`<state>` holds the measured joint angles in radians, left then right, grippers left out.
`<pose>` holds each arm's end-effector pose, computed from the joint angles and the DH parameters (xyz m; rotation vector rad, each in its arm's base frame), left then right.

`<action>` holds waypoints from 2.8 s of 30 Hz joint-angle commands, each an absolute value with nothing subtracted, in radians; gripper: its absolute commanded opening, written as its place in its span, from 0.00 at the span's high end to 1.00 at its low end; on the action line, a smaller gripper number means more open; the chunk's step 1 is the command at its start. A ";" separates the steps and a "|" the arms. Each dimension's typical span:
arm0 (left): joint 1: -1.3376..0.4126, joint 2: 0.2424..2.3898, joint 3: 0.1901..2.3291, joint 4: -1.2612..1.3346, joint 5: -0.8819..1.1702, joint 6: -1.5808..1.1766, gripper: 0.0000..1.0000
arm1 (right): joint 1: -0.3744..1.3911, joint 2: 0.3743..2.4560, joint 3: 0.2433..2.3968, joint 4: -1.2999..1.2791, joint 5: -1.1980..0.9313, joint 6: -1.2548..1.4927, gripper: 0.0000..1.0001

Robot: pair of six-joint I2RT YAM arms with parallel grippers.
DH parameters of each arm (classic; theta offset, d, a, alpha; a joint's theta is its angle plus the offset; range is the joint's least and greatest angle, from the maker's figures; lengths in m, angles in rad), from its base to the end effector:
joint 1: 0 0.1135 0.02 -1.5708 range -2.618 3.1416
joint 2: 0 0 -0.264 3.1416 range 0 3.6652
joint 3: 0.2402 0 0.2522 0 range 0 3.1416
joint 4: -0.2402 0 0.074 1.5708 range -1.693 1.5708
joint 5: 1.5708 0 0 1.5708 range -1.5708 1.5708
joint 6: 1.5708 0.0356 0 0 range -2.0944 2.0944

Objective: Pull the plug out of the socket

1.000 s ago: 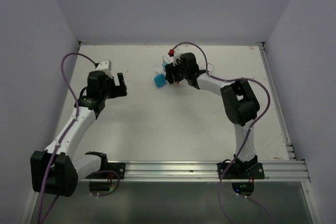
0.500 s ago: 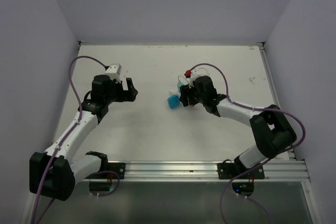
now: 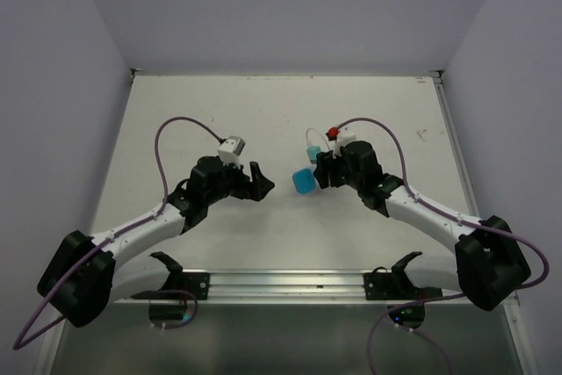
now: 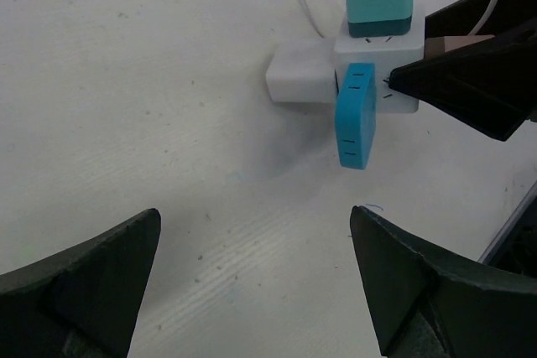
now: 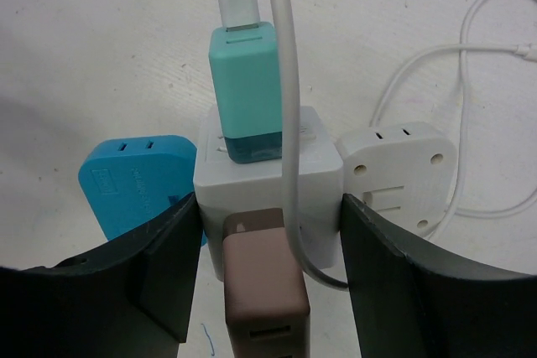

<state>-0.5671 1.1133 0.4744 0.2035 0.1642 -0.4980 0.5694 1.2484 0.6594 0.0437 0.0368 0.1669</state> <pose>0.1949 -0.1310 0.2064 0.1827 2.0948 -0.8288 0.2256 0.1429 0.2209 -0.4063 2.1025 0.3971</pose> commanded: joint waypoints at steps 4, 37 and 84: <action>-0.640 1.229 0.459 0.429 0.179 -0.734 0.02 | 0.572 1.207 0.657 0.074 0.071 0.189 1.00; -0.810 1.583 0.649 0.658 0.166 -0.818 0.43 | 0.572 1.157 0.706 -0.020 0.044 0.244 1.00; -0.723 1.433 0.434 0.836 0.204 -0.882 1.00 | 0.571 1.163 0.607 -0.017 0.262 0.219 1.00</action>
<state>-0.7448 1.4872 0.4603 0.8055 0.2173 -0.8982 0.5686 1.1885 0.6003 -0.0525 0.2462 0.2276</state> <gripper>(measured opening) 0.240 0.643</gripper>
